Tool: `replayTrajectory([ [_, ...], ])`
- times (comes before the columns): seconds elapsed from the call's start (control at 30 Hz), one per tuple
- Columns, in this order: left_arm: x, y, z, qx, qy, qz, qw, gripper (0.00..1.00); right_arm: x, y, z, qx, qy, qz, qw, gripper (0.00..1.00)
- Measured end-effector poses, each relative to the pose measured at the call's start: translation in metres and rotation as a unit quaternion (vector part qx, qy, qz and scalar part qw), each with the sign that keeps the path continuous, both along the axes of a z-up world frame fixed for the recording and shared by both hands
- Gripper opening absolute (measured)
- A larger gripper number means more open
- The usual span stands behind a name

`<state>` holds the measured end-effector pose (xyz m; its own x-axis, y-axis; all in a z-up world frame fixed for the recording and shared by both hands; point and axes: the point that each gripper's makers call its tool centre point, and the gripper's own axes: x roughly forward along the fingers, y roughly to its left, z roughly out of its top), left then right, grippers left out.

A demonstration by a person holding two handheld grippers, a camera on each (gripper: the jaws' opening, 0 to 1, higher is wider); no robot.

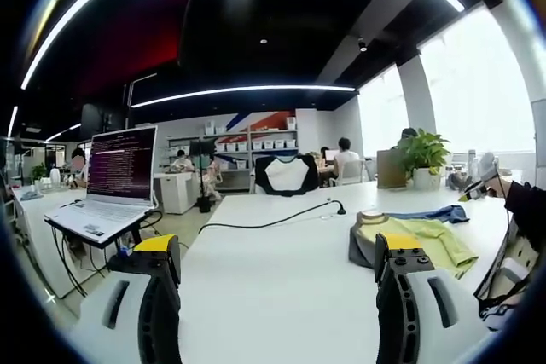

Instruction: Fold the garment on the visible template until the final outline fits inside the template.

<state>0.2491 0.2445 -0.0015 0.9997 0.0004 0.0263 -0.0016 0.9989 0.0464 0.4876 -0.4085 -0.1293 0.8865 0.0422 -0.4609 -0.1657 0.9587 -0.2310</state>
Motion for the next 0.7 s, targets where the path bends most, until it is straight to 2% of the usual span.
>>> replayTrajectory([
  [0.1, 0.0, 0.001, 0.0, 0.001, 0.0, 0.001, 1.0, 1.0, -0.004, 0.003, -0.007, 0.015, 0.007, -0.002, 0.9999, 0.44],
  [0.13, 0.0, 0.001, 0.0, 0.0, 0.0, 0.001, 1.0, 1.0, -0.007, 0.0, -0.011, 0.033, 0.015, -0.024, 0.999, 0.43],
  [0.17, 0.0, 0.001, 0.0, 0.001, 0.0, 0.001, 1.0, 1.0, -0.008, 0.0, -0.013, 0.038, 0.015, -0.027, 0.9988, 0.43],
  [0.2, 0.0, 0.001, 0.001, 0.001, 0.0, 0.001, 1.0, 1.0, -0.008, 0.001, -0.015, 0.036, 0.016, -0.018, 0.9991, 0.43],
  [0.27, 0.0, 0.001, 0.001, 0.001, -0.001, 0.001, 1.0, 1.0, -0.009, -0.003, -0.022, 0.044, 0.023, -0.029, 0.9984, 0.43],
  [0.47, 0.001, 0.001, 0.001, 0.001, 0.0, 0.001, 1.0, 1.0, -0.014, -0.001, -0.035, 0.059, 0.037, -0.03, 0.9971, 0.39],
  [0.53, 0.0, 0.0, 0.0, 0.001, 0.001, 0.001, 1.0, 1.0, -0.014, -0.006, -0.037, 0.027, 0.035, -0.033, 0.9984, 0.34],
  [0.63, 0.0, 0.0, -0.001, 0.0, 0.001, 0.001, 1.0, 1.0, -0.015, 0.005, -0.045, 0.084, 0.048, -0.026, 0.995, 0.33],
  [0.67, -0.001, -0.001, -0.001, 0.0, 0.001, 0.001, 1.0, 1.0, -0.016, 0.004, -0.048, 0.089, 0.053, -0.034, 0.994, 0.32],
  [0.7, -0.001, -0.001, -0.001, 0.001, 0.001, 0.001, 1.0, 1.0, -0.014, 0.001, -0.05, 0.079, 0.053, -0.031, 0.9949, 0.32],
])
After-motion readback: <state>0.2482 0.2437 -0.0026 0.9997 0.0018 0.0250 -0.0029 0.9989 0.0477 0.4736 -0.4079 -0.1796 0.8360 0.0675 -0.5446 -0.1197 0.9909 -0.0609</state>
